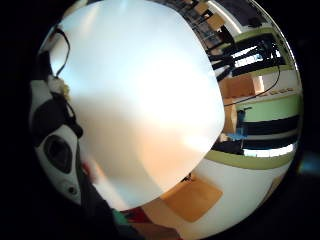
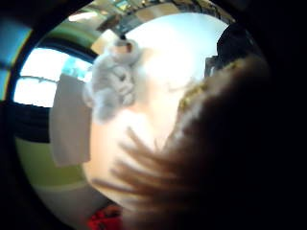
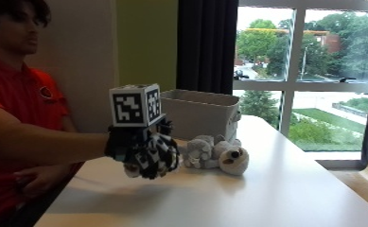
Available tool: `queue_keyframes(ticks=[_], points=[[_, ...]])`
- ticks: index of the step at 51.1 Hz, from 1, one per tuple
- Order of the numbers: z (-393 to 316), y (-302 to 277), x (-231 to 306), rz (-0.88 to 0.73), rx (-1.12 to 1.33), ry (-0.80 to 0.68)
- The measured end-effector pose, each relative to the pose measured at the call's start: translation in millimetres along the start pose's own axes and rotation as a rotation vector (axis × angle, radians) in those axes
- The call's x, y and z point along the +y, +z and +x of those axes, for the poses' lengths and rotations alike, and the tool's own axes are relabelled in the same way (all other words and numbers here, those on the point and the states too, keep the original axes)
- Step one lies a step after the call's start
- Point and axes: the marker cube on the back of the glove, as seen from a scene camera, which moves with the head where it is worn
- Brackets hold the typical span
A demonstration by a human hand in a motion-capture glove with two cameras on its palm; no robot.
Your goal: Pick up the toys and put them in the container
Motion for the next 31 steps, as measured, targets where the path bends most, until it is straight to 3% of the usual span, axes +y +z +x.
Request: queue_keyframes(ticks=[12, 17, 31], points=[[-66.5, -63.2, -17.2, 0.084, -0.05, -0.115], [-110.3, -94.3, -22.8, 0.135, -0.059, -0.226], [-250.4, -180.8, -39.2, 0.217, -0.155, -0.358]])
